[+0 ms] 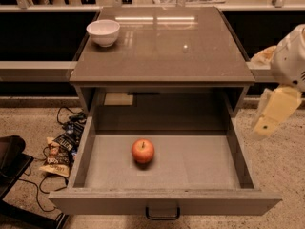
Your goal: Pick apple from top drawer and place on counter
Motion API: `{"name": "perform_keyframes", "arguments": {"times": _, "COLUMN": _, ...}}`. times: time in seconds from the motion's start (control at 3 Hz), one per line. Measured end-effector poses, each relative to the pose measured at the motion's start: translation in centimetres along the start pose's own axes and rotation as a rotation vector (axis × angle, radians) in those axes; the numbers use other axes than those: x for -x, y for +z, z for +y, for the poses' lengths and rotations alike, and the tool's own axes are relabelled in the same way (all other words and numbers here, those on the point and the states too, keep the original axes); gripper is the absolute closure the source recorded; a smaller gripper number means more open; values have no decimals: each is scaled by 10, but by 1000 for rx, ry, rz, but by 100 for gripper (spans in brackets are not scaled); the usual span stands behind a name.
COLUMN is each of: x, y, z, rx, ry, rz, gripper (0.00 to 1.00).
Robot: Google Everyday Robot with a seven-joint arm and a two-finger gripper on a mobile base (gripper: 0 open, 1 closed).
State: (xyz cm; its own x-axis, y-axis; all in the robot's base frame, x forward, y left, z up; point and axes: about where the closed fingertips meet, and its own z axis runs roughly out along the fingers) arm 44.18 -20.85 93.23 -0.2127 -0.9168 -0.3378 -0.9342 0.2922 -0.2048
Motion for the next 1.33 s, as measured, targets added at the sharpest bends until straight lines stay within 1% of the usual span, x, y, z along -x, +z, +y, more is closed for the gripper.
{"name": "perform_keyframes", "arguments": {"times": 0.33, "x": 6, "y": 66, "z": 12, "rx": 20, "ry": 33, "rz": -227, "gripper": 0}}
{"name": "perform_keyframes", "arguments": {"times": 0.67, "x": 14, "y": 102, "z": 16, "rx": -8, "ry": 58, "rz": -402, "gripper": 0}}
{"name": "perform_keyframes", "arguments": {"times": 1.0, "x": 20, "y": 98, "z": 11, "rx": -34, "ry": 55, "rz": -434, "gripper": 0}}
{"name": "perform_keyframes", "arguments": {"times": 1.33, "x": 22, "y": 104, "z": 13, "rx": -29, "ry": 55, "rz": -431, "gripper": 0}}
